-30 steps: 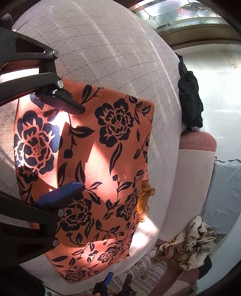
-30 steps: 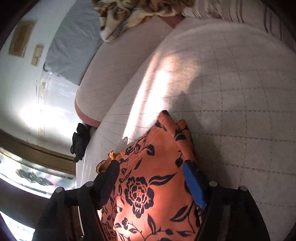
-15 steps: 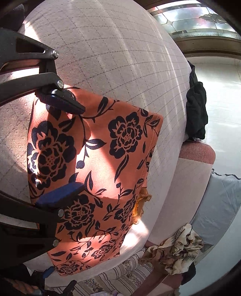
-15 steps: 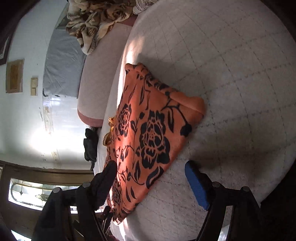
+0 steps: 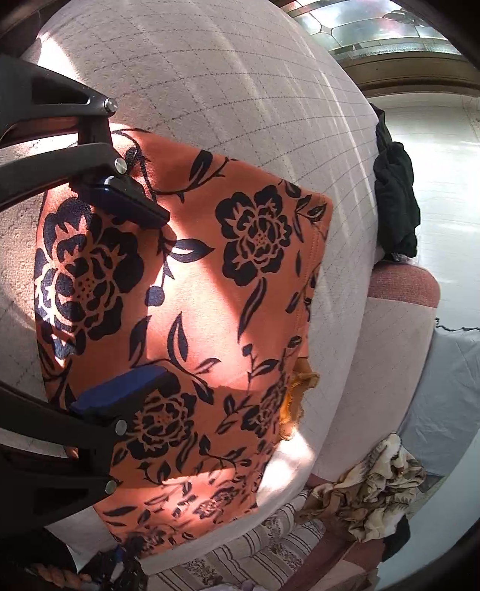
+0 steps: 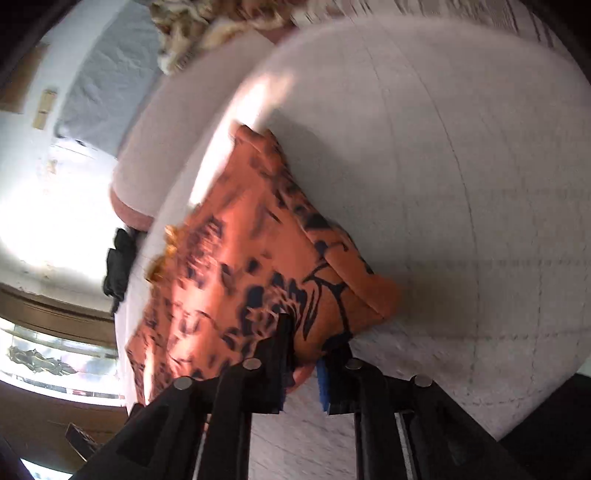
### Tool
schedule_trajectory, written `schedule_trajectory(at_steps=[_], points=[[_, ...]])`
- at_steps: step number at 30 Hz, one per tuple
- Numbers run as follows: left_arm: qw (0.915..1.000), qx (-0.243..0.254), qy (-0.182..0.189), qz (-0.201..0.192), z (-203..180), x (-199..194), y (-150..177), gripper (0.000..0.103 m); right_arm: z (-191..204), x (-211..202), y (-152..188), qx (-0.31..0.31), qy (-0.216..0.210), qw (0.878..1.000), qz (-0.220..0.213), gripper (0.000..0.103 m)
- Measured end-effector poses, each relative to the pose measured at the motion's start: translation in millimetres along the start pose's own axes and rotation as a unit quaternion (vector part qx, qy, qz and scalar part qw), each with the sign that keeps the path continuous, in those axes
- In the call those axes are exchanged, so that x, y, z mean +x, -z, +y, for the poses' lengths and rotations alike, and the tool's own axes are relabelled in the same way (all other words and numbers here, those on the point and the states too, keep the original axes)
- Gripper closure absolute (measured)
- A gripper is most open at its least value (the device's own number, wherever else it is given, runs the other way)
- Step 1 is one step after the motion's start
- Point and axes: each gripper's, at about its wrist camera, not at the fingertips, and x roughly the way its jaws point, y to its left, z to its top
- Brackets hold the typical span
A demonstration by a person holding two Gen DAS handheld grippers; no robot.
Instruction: Fold small clothes
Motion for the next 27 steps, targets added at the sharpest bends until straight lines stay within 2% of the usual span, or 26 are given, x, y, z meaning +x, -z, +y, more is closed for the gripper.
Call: schedule_trajectory(at_steps=[1,2,4,5,7,8,10,12,16,18,19,20,21,22,24,26,27], points=[[0.9998,0.014,-0.008,-0.009,-1.4,0.6,2.4,0.025,-6.8,-10.2,-0.9,0.01,-0.017,1.0,-0.012,0.076],[0.9995,0.024,-0.012,-0.015,-3.3,0.4,4.0,0.025,-6.5,-22.4,-2.4,0.005,-0.005,1.0,-0.026,0.069],[0.9994,0.03,-0.016,-0.012,-5.8,2.3,3.7,0.022,-4.2,-48.5,-8.1,-0.007,0.007,0.998,-0.062,0.025],[0.9994,0.029,-0.016,-0.011,-6.0,2.6,3.2,0.022,-0.1,-60.2,-14.5,-0.022,0.015,0.996,-0.084,0.022],[0.9996,0.024,-0.014,-0.008,-4.9,2.9,2.4,0.021,16.7,-71.1,-37.4,-0.071,0.032,0.991,-0.11,0.022],[0.9996,0.023,-0.014,-0.006,-4.6,3.2,1.4,0.021,25.0,-67.5,-50.6,-0.089,0.025,0.99,-0.105,0.022],[0.9997,0.022,-0.012,-0.003,-4.6,4.1,-0.6,0.02,44.1,-48.2,-77.9,-0.117,0.01,0.99,-0.076,0.022],[0.9997,0.02,-0.012,-0.001,-4.8,4.9,-1.6,0.02,70.2,-10.8,-102.4,-0.162,0.007,0.986,-0.031,0.022],[0.9996,0.026,-0.013,-0.003,-6.4,5.1,-0.2,0.019,89.1,58.1,-133.2,-0.194,0.054,0.979,0.012,0.022],[0.9996,0.027,-0.011,-0.003,-5.8,5.1,-0.2,0.019,86.8,82.3,-139.8,-0.186,0.066,0.98,0.03,0.022],[0.9996,0.027,-0.01,-0.003,-5.3,5.5,-0.2,0.018,88.5,87.5,-139.7,-0.194,0.072,0.978,0.029,0.027],[0.9996,0.027,-0.009,-0.003,-5.0,5.4,-0.2,0.018,92.3,87.5,-138.3,-0.207,0.082,0.975,0.023,0.037],[0.9996,0.027,-0.008,-0.004,-4.8,5.4,0.0,0.018,95.3,89.3,-138.7,-0.208,0.077,0.974,0.035,0.095],[0.9996,0.028,-0.008,-0.004,-5.0,5.6,0.2,0.018,98.6,85.6,-138.9,-0.204,0.073,0.976,0.036,0.093],[0.9994,0.033,-0.009,-0.006,-6.1,6.1,0.9,0.016,110.1,73.4,-135.4,-0.228,0.087,0.97,0.007,0.093],[0.9993,0.036,-0.01,-0.005,-7.5,6.8,0.8,0.015,101.6,84.7,-136.2,-0.22,0.116,0.968,0.017,0.092],[0.9992,0.037,-0.01,-0.004,-7.6,6.9,0.5,0.015,92.1,92.8,-138.4,-0.204,0.13,0.97,0.022,0.081]])
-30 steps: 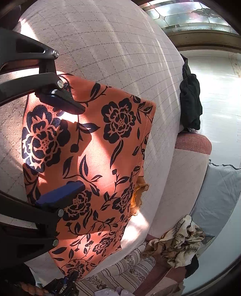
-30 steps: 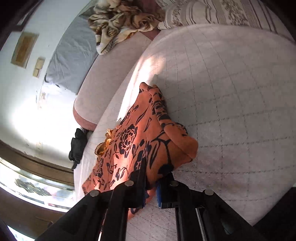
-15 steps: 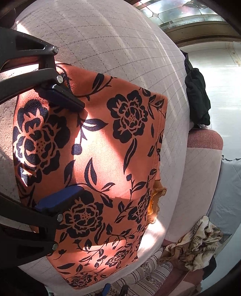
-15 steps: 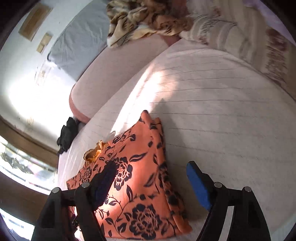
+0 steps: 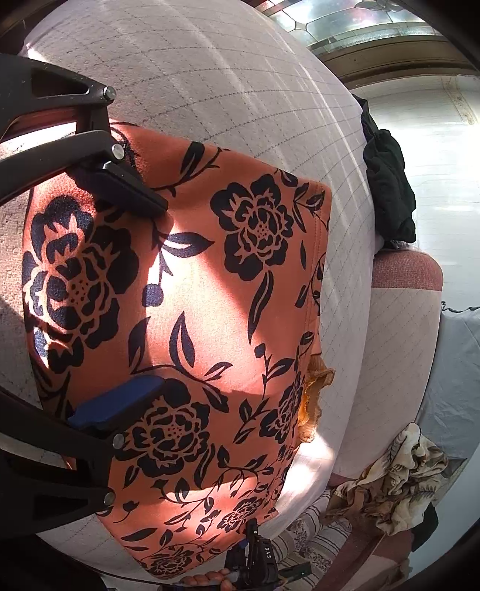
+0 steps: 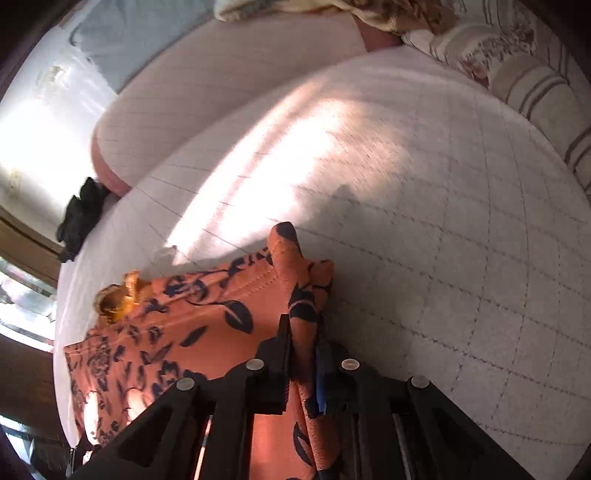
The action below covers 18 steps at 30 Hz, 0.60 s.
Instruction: Fold small clothes
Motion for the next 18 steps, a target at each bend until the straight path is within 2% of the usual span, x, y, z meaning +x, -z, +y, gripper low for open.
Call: schedule_trajectory(at_steps=[2,3,4,6,8,9,11,13,15,16,18], points=[[1.0,-0.002,0.004,-0.001,2.1,-1.0,0.7,0.015,-9.8,-4.5,2.1,0.038,-0.027,0.999,-0.021,0.074],[1.0,-0.002,0.005,0.0,2.7,-1.1,1.3,0.015,-11.5,-9.3,2.8,0.051,-0.025,0.998,-0.026,0.06],[1.0,-0.001,0.004,0.0,2.8,-1.5,1.7,0.015,-11.7,-15.1,3.4,0.054,-0.009,0.998,-0.03,0.04],[1.0,-0.001,0.004,0.002,2.7,-2.6,2.5,0.015,-8.2,-37.2,5.7,0.046,0.019,0.997,-0.066,0.039],[1.0,0.0,0.004,0.001,3.1,-3.3,3.6,0.015,5.5,-62.8,9.8,0.021,0.01,0.995,-0.1,0.039],[1.0,0.0,0.003,0.001,2.9,-3.7,3.9,0.015,14.4,-72.9,12.5,0.007,-0.008,0.994,-0.106,0.039],[1.0,0.0,0.003,0.001,2.8,-3.8,4.0,0.015,32.1,-79.4,19.5,-0.017,-0.062,0.994,-0.091,0.039],[1.0,0.002,0.002,0.001,2.1,-3.4,4.0,0.015,43.8,-63.6,25.5,-0.027,-0.123,0.991,-0.048,0.037],[1.0,0.002,0.001,0.001,1.7,-3.3,3.6,0.015,38.9,-34.7,26.6,-0.024,-0.144,0.989,-0.002,0.037],[1.0,0.001,0.002,0.002,1.7,-3.4,3.2,0.015,26.7,-17.7,26.0,-0.004,-0.117,0.993,0.012,0.044],[1.0,0.001,0.005,0.002,2.8,-3.8,3.0,0.015,-9.8,-9.5,25.6,0.088,-0.124,0.988,-0.006,0.07]])
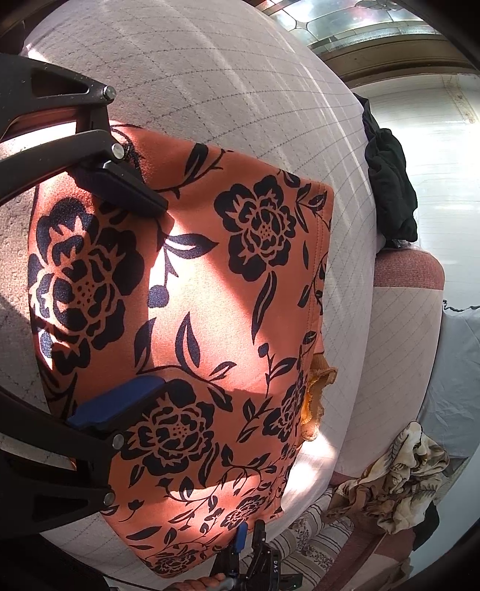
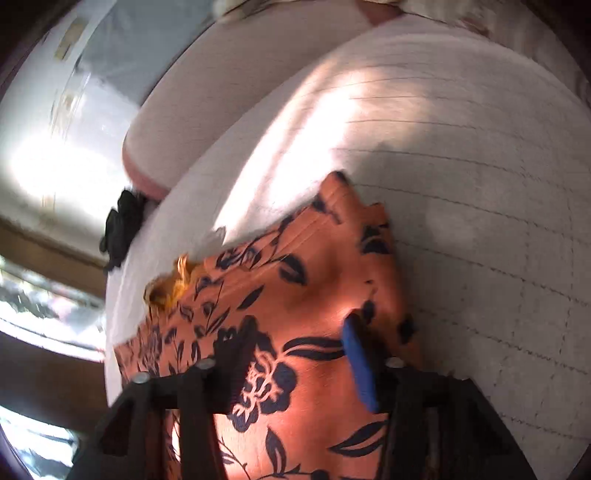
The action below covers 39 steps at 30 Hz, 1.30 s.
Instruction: Fold small clothes
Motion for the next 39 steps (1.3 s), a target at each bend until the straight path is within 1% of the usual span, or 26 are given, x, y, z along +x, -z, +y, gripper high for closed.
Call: schedule_trajectory(at_steps=[1,2,3,4,6,7,9,10,11,12,14,16,17,18,20,21,23,26,28,29,30,31,33,35,37,39], points=[[1.0,-0.001,0.001,0.0,0.5,0.0,-0.2,0.015,-4.8,-9.3,0.4,0.026,-0.004,1.0,-0.018,0.069],[1.0,-0.002,0.001,0.0,0.5,0.2,-0.3,0.015,2.1,-18.2,3.5,0.014,0.004,1.0,-0.026,0.066],[1.0,-0.003,-0.001,0.0,0.2,0.4,-0.5,0.015,13.9,-25.9,8.9,-0.014,0.004,1.0,-0.026,0.057],[1.0,-0.004,-0.002,0.0,-0.1,0.3,-0.8,0.015,24.4,-34.2,16.9,-0.033,-0.013,0.999,-0.026,0.038],[1.0,-0.006,-0.002,-0.001,0.1,-0.5,-0.2,0.015,35.3,-46.6,36.5,-0.057,-0.057,0.996,-0.025,0.023],[1.0,-0.007,-0.001,-0.002,0.1,-1.1,0.3,0.015,36.0,-45.5,43.6,-0.074,-0.053,0.996,-0.02,0.023],[1.0,-0.007,0.0,-0.004,0.3,-3.4,1.4,0.015,12.9,-28.4,47.7,-0.058,0.018,0.998,0.008,0.026],[1.0,-0.008,0.0,-0.004,1.0,-5.2,1.6,0.015,-2.4,-28.2,46.9,-0.023,0.018,1.0,0.004,0.039],[0.9999,-0.013,-0.001,-0.003,2.3,-8.0,1.4,0.015,-7.7,-39.7,47.1,0.0,0.013,1.0,-0.013,0.041],[0.9998,-0.018,-0.001,-0.004,3.8,-11.9,1.3,0.015,-3.6,-52.8,49.6,0.001,0.013,0.999,-0.03,0.039],[0.9994,-0.031,-0.004,-0.012,6.1,-21.4,1.0,0.015,21.8,-79.2,61.2,-0.054,-0.009,0.997,-0.054,0.038],[0.9992,-0.035,-0.009,-0.014,6.1,-29.8,-0.5,0.015,40.3,-93.6,80.9,-0.089,-0.044,0.994,-0.053,0.025],[0.9992,-0.036,-0.012,-0.016,5.8,-34.4,-0.8,0.015,42.3,-92.4,90.1,-0.1,-0.052,0.993,-0.041,0.023],[0.999,-0.036,-0.016,-0.02,5.7,-38.9,-0.9,0.015,40.9,-84.1,98.4,-0.111,-0.044,0.993,-0.026,0.023],[0.9989,-0.036,-0.024,-0.021,5.8,-45.2,-0.4,0.015,11.3,-60.1,104.8,-0.081,0.021,0.996,0.007,0.023],[0.9989,-0.035,-0.026,-0.018,6.2,-47.7,0.0,0.015,-5.7,-54.3,106.2,-0.043,0.019,0.999,0.013,0.031],[0.9987,-0.036,-0.027,-0.022,7.3,-52.7,1.9,0.015,-6.6,-73.5,108.4,-0.022,-0.008,1.0,-0.021,0.031],[0.9988,-0.036,-0.027,-0.019,7.0,-51.9,1.7,0.015,22.4,-93.7,116.3,-0.075,-0.034,0.996,-0.035,0.028],[0.9988,-0.037,-0.027,-0.019,7.1,-50.5,1.5,0.015,26.5,-92.4,122.9,-0.09,-0.064,0.993,-0.029,0.019],[0.9988,-0.038,-0.026,-0.017,7.2,-49.2,0.8,0.015,19.3,-84.1,123.1,-0.093,-0.047,0.994,-0.022,0.019],[0.9988,-0.04,-0.025,-0.015,7.1,-48.3,0.7,0.015,4.0,-68.9,120.0,-0.074,0.004,0.997,-0.003,0.019],[0.9988,-0.041,-0.024,-0.014,7.7,-47.9,0.6,0.015,-13.5,-59.0,117.0,-0.028,0.009,1.0,0.012,0.027],[0.9986,-0.042,-0.026,-0.018,9.6,-47.8,1.2,0.015,-17.1,-79.9,115.4,0.011,-0.033,0.999,-0.027,0.026],[0.9984,-0.048,-0.027,-0.013,11.1,-43.0,-0.3,0.015,-0.5,-100.1,120.5,-0.021,-0.041,0.998,-0.047,0.026],[0.9981,-0.057,-0.022,-0.009,12.7,-39.9,-1.5,0.015,3.8,-113.1,132.2,-0.014,-0.053,0.997,-0.051,0.024],[0.9978,-0.061,-0.022,-0.011,12.0,-38.4,-2.0,0.015,-7.4,-113.3,151.0,0.032,-0.074,0.996,-0.042,0.021]])
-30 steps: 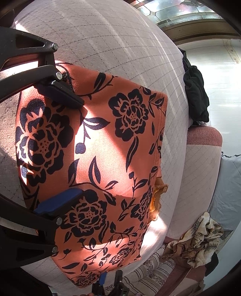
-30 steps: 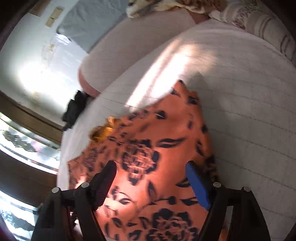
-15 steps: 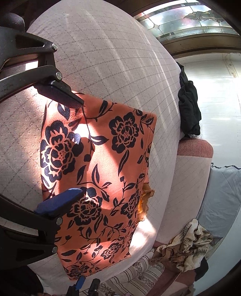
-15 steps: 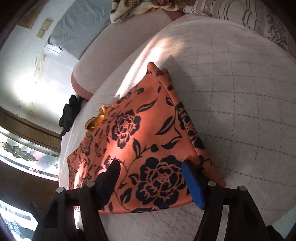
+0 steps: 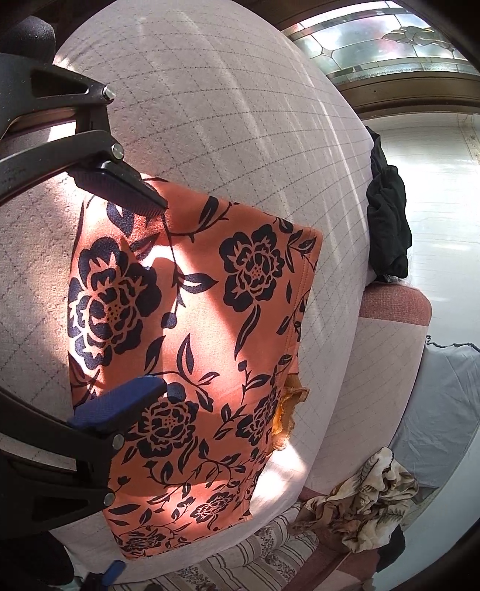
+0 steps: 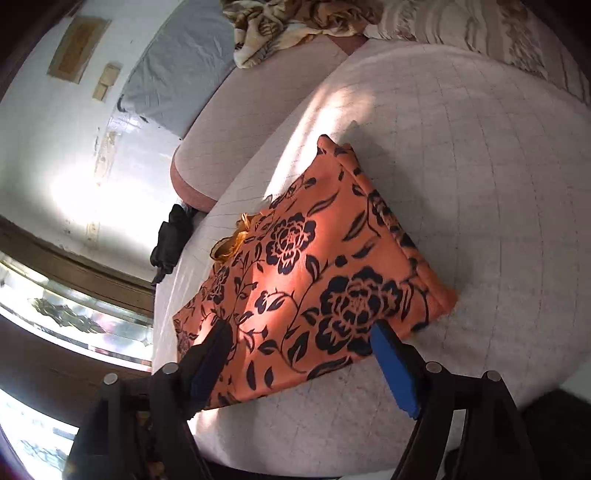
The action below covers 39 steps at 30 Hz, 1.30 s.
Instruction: Fold small clothes
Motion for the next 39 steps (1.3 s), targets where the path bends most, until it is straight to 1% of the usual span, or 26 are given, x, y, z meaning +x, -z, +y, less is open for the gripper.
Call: schedule_trajectory(at_steps=[2,4,6,9,11,12,13,14,15,16,18,19,20,21,22,23,24,25,26,28,29,30,32,34,37,39], points=[[1.0,0.004,0.0,0.002,-3.1,2.4,0.2,0.015,-13.8,9.8,15.0,0.038,0.004,0.999,0.018,0.021],[0.9999,0.012,0.0,0.008,-7.6,5.2,1.4,0.015,-30.0,20.8,19.2,0.074,0.01,0.997,0.017,0.021],[0.9998,0.02,-0.002,0.008,-11.7,6.2,2.8,0.015,-39.9,28.8,14.1,0.111,-0.012,0.994,0.001,0.02],[0.9997,0.021,-0.003,0.009,-16.6,7.7,0.8,0.015,-41.9,37.0,-1.8,0.127,-0.017,0.992,-0.022,0.02],[0.9997,0.022,-0.005,0.006,-20.8,6.7,-1.1,0.015,-45.3,40.6,-12.9,0.134,-0.022,0.99,-0.041,0.026],[0.9996,0.026,-0.007,0.005,-23.3,6.8,-2.3,0.015,-48.6,43.0,-17.7,0.141,-0.02,0.989,-0.045,0.049],[0.9995,0.03,-0.008,0.004,-26.0,6.9,-3.1,0.015,-52.1,48.6,-21.7,0.148,-0.021,0.988,-0.037,0.094],[0.9993,0.035,-0.009,0.004,-28.2,7.3,-3.9,0.015,-53.9,52.3,-25.2,0.151,-0.02,0.988,-0.03,0.093],[0.9991,0.04,-0.009,0.004,-30.1,6.9,-4.4,0.015,-48.9,49.9,-26.9,0.136,-0.015,0.99,-0.036,0.093],[0.9989,0.045,-0.012,0.001,-31.4,6.5,-5.0,0.015,-36.0,42.8,-27.4,0.101,-0.006,0.994,-0.049,0.094],[0.9986,0.05,-0.015,-0.007,-32.1,5.3,-6.3,0.015,-7.5,22.5,-23.5,0.037,0.016,0.996,-0.083,0.094],[0.9986,0.049,-0.016,-0.01,-32.0,5.5,-7.5,0.015,-0.9,14.7,-20.5,0.015,0.031,0.995,-0.096,0.094],[0.9988,0.046,-0.017,-0.011,-31.7,6.8,-9.1,0.015,-1.6,15.4,-18.0,0.0,0.051,0.994,-0.094,0.094],[0.999,0.041,-0.015,-0.008,-31.6,9.5,-10.8,0.015,-12.6,25.5,-16.2,0.004,0.073,0.995,-0.072,0.094],[0.9992,0.038,-0.013,-0.002,-32.2,12.9,-12.7,0.015,-31.5,41.8,-15.6,0.034,0.087,0.995,-0.029,0.09],[0.9992,0.038,-0.011,0.004,-32.9,15.2,-14.0,0.015,-48.8,47.4,-13.7,0.076,0.058,0.995,-0.013,0.09],[0.9991,0.04,-0.011,0.001,-33.7,15.6,-14.2,0.015,-53.4,39.5,-14.5,0.096,0.034,0.994,-0.024,0.086],[0.999,0.042,-0.013,-0.005,-34.4,15.9,-14.4,0.015,-48.9,31.3,-16.9,0.086,0.036,0.995,-0.029,0.075],[0.9989,0.045,-0.013,-0.006,-35.8,17.5,-14.3,0.015,-42.5,22.4,-18.4,0.064,0.042,0.996,-0.037,0.069],[0.9986,0.052,-0.013,-0.002,-37.7,23.2,-14.4,0.015,-36.4,5.3,-21.0,0.037,0.053,0.997,-0.044,0.033],[0.9985,0.052,-0.014,0.001,-38.1,27.0,-13.9,0.015,-36.3,-4.1,-23.7,0.03,0.064,0.996,-0.055,0.029],[0.9986,0.051,-0.013,0.007,-38.0,31.3,-13.1,0.015,-34.6,-11.7,-28.5,0.02,0.075,0.995,-0.065,0.029],[0.9987,0.046,-0.012,0.018,-36.8,39.3,-10.9,0.015,-31.9,-20.1,-41.8,0.001,0.086,0.994,-0.069,0.029],[0.9987,0.046,-0.017,0.016,-36.9,43.5,-8.2,0.015,-27.7,-16.1,-59.0,-0.019,0.085,0.994,-0.063,0.029],[0.9978,0.06,-0.026,0.014,-41.4,45.1,-6.8,0.015,-19.2,17.2,-96.6,-0.046,0.056,0.997,-0.028,0.029],[0.9978,0.059,-0.025,0.017,-40.7,44.9,-7.0,0.015,-12.3,49.9,-121.4,-0.063,0.056,0.996,-0.007,0.029]])
